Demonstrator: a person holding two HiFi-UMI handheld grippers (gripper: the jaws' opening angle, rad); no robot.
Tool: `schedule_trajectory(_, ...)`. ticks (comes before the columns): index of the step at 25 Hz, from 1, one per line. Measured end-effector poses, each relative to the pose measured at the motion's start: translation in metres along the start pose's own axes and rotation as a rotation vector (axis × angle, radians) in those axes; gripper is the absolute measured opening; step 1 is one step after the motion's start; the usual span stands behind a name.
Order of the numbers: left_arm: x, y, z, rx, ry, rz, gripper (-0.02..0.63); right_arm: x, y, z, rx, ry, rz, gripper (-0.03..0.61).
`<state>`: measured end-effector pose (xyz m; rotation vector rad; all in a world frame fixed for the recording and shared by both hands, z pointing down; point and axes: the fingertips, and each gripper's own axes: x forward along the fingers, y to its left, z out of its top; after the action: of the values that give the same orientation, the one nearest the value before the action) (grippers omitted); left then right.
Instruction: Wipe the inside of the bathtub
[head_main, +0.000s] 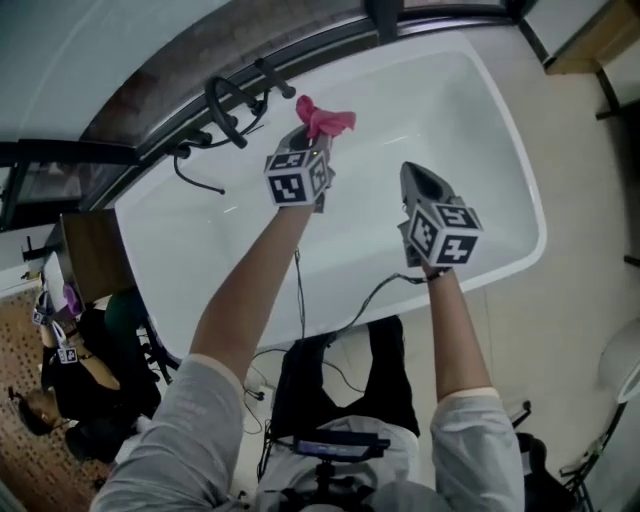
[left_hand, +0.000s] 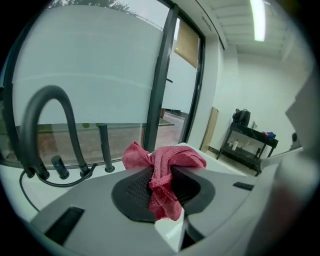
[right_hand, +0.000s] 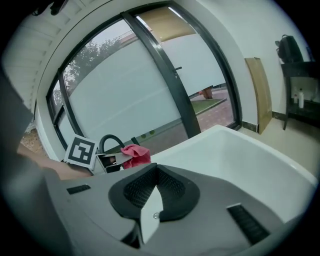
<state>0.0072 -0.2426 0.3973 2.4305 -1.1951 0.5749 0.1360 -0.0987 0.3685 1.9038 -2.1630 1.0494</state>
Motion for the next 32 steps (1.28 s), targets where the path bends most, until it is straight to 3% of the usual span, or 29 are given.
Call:
schedule_trajectory(8, -0.148, -0.061, 0.036, 0.024, -0.08, -0.071, 0.083, -0.081, 0.042, 0.011, -0.012, 0.001, 0.027, 0.008)
schedule_trajectory(15, -0.291, -0.075, 0.025, 0.06, -0.103, -0.07, 0.083, -0.137, 0.104, 0.015, -0.039, -0.011, 0.077, 0.008)
schedule_trajectory(19, -0.363, -0.06, 0.014, 0.102, -0.113, -0.061, 0.083, -0.165, 0.153, 0.003, -0.111, -0.004, 0.098, 0.008)
schedule_trajectory(23, -0.428, -0.033, 0.0, 0.078, -0.154, -0.023, 0.083, -0.191, 0.197, -0.018, -0.194, 0.003, 0.097, 0.008)
schedule_trajectory(32, -0.581, 0.043, -0.034, 0.049, -0.235, 0.063, 0.083, -0.24, 0.305, -0.086, -0.251, 0.002, 0.103, 0.008)
